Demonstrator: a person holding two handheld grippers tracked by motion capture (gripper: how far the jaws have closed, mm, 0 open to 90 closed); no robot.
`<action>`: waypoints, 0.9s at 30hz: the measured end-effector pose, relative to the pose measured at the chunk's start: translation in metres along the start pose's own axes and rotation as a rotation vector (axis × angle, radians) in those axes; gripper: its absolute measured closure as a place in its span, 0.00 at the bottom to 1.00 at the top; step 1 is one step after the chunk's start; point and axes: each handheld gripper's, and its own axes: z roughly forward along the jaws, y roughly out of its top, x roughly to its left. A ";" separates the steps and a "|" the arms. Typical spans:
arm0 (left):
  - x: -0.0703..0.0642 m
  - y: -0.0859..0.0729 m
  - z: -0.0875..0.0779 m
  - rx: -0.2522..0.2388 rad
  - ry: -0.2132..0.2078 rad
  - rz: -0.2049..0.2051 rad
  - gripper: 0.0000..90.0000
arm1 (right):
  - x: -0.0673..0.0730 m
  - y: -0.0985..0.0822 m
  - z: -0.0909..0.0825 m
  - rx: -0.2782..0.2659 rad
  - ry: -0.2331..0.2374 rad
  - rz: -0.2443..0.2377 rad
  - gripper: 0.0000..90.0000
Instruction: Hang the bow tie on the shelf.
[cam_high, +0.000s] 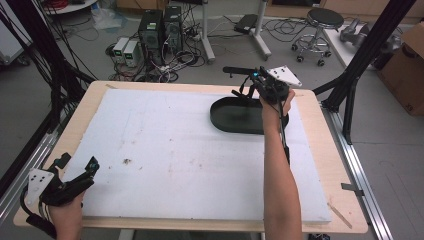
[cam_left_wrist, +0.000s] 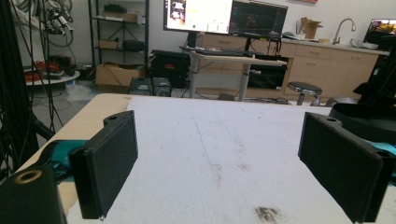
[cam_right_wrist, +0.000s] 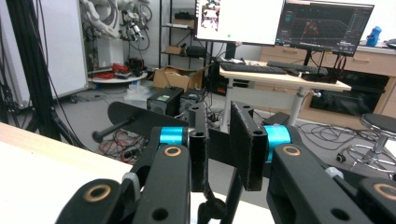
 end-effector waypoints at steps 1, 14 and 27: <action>0.000 0.000 0.000 0.000 0.000 -0.002 0.14 | 0.001 0.001 -0.001 -0.002 0.001 0.001 0.84; -0.003 0.001 0.001 0.002 -0.014 -0.006 0.14 | 0.010 0.025 -0.047 -0.037 0.003 0.035 0.31; -0.006 0.002 0.001 0.005 -0.026 -0.001 0.14 | 0.002 0.042 -0.116 -0.090 0.022 0.058 0.13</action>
